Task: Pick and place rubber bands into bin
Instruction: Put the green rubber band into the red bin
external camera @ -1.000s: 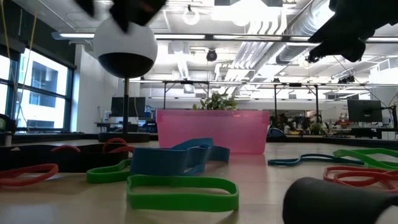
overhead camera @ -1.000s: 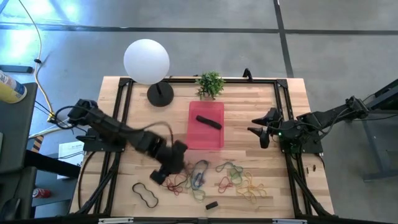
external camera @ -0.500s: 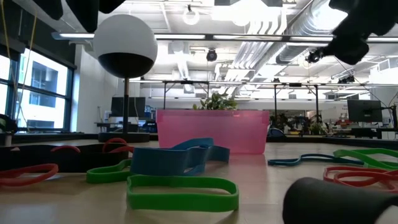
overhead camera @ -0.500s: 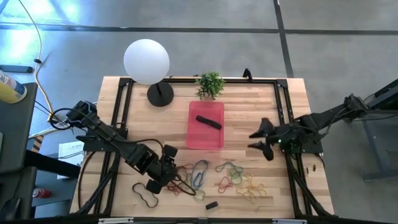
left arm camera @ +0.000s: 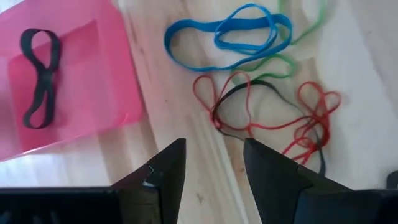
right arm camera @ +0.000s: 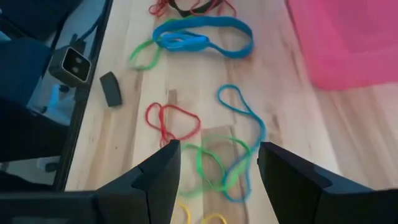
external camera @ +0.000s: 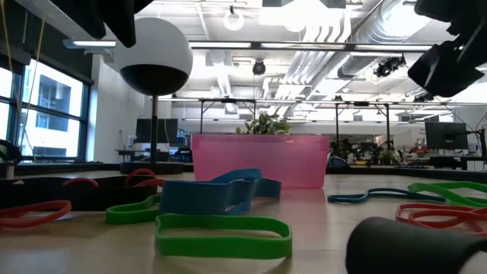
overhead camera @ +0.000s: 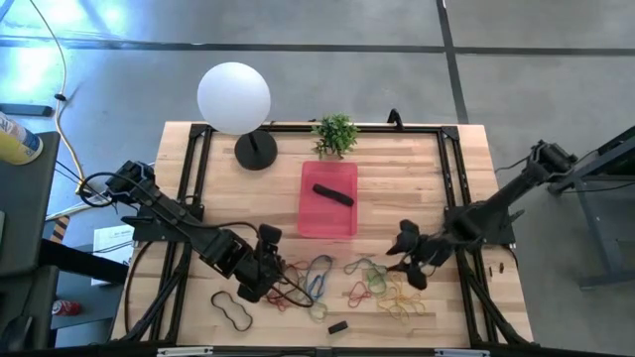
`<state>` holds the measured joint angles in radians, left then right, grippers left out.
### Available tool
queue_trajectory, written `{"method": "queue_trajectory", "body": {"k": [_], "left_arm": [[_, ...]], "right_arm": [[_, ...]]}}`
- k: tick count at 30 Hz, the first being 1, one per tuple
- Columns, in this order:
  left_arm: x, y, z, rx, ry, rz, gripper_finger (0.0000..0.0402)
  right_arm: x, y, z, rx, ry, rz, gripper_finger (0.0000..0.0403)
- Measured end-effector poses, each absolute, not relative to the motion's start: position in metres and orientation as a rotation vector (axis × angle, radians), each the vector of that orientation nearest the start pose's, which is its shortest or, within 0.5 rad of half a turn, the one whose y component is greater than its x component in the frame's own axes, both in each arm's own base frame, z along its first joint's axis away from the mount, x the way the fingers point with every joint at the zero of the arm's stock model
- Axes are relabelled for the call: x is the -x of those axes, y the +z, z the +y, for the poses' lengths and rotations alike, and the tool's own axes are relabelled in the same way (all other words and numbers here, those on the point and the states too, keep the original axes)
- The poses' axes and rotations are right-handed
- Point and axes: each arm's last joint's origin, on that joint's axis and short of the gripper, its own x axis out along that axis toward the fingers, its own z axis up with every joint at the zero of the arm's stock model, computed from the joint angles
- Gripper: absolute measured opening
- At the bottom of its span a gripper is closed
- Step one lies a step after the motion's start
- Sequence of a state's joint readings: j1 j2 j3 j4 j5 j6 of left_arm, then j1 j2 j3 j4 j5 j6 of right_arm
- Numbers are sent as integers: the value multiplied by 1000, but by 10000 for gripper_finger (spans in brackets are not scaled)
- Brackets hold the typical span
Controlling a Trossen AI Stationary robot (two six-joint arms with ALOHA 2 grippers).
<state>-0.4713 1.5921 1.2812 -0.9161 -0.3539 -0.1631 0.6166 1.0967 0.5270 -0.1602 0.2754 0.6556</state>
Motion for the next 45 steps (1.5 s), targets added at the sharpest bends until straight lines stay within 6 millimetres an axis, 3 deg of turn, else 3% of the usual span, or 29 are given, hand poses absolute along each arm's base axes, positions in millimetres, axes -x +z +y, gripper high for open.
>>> {"method": "queue_trajectory", "body": {"k": [8, 17, 45], "left_arm": [[-270, 257, -125, -424, 29, 1230, 150], [-260, 256, -119, -502, 73, 1320, 150], [-259, 256, -118, -518, 85, 1332, 150]], "right_arm": [[-192, 156, 126, -318, -32, 819, 204], [-197, 134, 130, -355, -94, 888, 204], [-205, 111, 135, -283, -125, 897, 204]]}}
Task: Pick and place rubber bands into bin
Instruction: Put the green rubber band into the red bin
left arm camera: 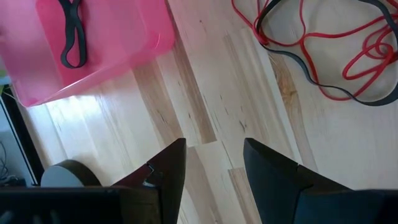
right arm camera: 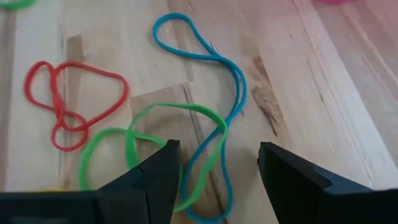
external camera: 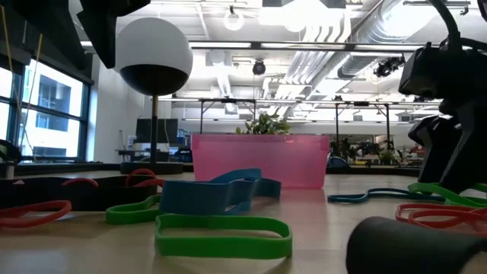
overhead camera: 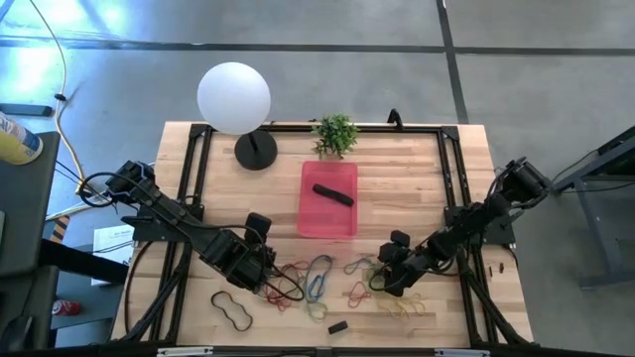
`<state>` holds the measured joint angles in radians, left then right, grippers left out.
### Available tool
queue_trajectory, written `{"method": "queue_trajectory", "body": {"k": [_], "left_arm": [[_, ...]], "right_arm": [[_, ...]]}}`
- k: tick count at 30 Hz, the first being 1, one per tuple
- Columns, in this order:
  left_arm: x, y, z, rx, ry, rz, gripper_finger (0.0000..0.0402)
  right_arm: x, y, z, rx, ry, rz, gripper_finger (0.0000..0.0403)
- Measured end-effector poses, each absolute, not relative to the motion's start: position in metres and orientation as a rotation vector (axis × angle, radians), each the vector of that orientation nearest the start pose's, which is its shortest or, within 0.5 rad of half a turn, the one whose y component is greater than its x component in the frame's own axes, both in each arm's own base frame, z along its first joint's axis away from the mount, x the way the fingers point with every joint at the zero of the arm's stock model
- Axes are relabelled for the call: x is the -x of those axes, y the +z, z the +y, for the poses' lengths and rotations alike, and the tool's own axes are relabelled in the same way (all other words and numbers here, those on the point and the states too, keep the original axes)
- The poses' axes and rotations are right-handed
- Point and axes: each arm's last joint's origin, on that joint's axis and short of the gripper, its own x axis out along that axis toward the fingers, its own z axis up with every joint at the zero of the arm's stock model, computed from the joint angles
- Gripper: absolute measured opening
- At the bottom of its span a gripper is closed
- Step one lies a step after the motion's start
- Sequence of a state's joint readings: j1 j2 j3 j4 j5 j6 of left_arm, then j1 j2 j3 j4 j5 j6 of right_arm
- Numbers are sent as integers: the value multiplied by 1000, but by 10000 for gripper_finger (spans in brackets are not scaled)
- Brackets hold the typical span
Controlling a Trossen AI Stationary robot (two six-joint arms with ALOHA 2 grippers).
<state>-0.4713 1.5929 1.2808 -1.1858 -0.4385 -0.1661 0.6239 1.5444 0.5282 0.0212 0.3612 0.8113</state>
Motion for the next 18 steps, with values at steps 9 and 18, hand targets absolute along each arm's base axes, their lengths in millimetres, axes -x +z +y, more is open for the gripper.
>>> {"method": "queue_trajectory", "body": {"k": [9, 18], "left_arm": [[-259, 256, -118, -518, 84, 1332, 150], [-259, 256, -118, -518, 85, 1332, 150]], "right_arm": [[-205, 111, 135, -286, -126, 898, 143], [-205, 111, 136, -304, -91, 917, 9]]}}
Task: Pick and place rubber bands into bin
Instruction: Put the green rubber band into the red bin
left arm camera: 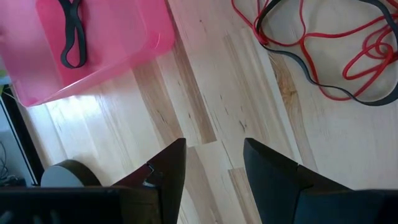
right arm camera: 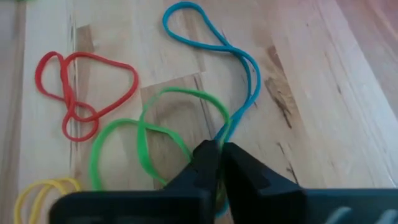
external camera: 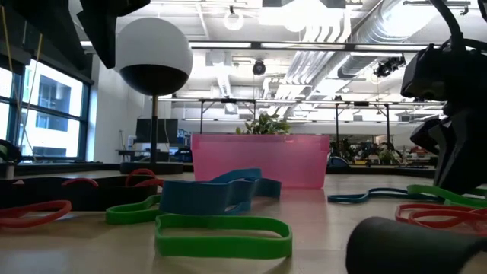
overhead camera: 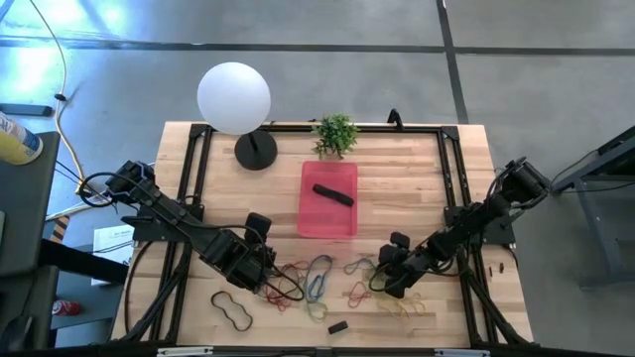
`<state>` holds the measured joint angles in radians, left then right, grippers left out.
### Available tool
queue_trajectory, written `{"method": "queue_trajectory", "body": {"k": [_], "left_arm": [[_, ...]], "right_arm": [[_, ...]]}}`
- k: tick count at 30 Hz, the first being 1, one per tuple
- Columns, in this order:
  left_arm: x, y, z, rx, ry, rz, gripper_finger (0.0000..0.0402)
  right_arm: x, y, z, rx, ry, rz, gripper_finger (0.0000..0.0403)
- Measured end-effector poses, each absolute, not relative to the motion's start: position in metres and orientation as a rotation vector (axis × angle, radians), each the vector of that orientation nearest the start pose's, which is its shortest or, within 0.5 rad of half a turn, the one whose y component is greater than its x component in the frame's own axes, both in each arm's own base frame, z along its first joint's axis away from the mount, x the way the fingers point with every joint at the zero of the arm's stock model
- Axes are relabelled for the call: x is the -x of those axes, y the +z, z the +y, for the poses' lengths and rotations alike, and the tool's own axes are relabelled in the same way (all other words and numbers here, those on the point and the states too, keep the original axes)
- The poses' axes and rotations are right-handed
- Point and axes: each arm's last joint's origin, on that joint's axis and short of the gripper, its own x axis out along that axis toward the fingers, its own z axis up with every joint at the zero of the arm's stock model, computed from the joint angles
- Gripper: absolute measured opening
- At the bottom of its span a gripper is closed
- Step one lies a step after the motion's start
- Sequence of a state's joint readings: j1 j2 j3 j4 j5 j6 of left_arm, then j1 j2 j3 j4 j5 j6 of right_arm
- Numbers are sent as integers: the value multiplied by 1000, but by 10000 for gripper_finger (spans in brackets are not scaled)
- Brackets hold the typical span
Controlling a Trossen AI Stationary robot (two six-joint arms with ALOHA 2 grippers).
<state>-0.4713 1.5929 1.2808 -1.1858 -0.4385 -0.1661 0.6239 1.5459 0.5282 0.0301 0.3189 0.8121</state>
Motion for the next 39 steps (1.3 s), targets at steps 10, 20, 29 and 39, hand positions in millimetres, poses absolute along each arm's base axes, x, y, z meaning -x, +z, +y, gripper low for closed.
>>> {"method": "queue_trajectory", "body": {"k": [10, 20, 29, 39], "left_arm": [[-259, 256, -118, -520, 83, 1332, 150], [-259, 256, -118, -549, 71, 1332, 150], [-260, 256, -117, -573, 100, 1316, 150], [-260, 256, -117, -568, 108, 1306, 150]], "right_arm": [[-206, 117, 137, -351, -88, 885, 4], [-203, 147, 133, -404, -58, 774, 3], [-197, 169, 130, -451, 25, 724, 3], [-191, 162, 128, -479, -26, 821, 2]]}}
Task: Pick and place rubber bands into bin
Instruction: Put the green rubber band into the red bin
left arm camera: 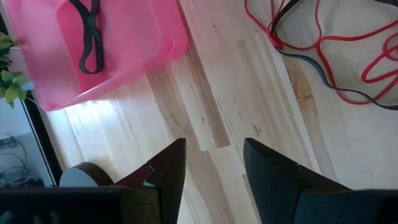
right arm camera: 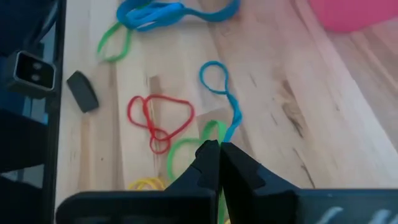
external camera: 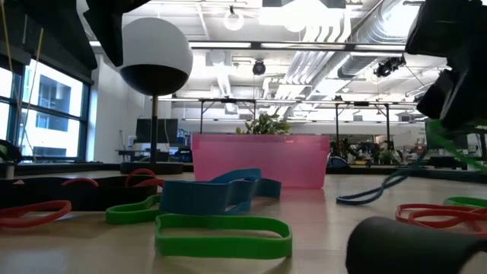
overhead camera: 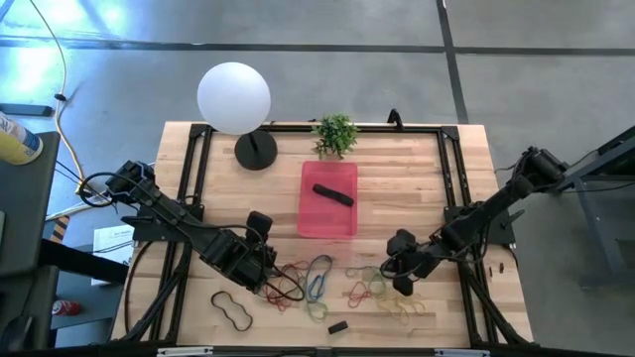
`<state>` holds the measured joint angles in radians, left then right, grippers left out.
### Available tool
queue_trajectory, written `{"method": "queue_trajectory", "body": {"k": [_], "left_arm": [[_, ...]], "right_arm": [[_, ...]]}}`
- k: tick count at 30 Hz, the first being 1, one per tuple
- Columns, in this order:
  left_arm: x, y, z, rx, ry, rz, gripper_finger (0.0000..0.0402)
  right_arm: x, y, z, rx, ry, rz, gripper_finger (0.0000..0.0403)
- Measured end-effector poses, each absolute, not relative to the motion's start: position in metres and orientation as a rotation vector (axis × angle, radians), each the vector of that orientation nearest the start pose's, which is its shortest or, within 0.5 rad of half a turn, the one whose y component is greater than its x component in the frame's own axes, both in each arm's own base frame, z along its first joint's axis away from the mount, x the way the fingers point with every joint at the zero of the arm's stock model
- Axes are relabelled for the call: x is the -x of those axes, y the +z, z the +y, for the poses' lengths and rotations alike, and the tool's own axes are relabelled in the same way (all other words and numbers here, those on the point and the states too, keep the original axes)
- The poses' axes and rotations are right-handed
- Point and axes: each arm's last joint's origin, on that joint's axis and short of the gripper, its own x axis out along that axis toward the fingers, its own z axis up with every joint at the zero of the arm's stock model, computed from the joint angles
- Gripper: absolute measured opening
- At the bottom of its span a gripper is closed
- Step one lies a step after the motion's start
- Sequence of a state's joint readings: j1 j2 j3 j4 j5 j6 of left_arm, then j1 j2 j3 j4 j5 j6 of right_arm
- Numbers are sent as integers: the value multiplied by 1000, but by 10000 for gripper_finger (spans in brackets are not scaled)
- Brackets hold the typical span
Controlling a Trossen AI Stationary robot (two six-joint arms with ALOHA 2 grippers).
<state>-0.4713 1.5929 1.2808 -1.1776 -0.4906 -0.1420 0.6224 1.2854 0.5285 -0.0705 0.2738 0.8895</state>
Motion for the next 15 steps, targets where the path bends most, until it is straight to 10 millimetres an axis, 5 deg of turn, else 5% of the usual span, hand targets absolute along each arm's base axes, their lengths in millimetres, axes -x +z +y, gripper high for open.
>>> {"method": "queue_trajectory", "body": {"k": [15], "left_arm": [[-260, 256, -117, -543, 118, 1305, 150]], "right_arm": [[-189, 160, 127, -493, -28, 863, 3]]}}
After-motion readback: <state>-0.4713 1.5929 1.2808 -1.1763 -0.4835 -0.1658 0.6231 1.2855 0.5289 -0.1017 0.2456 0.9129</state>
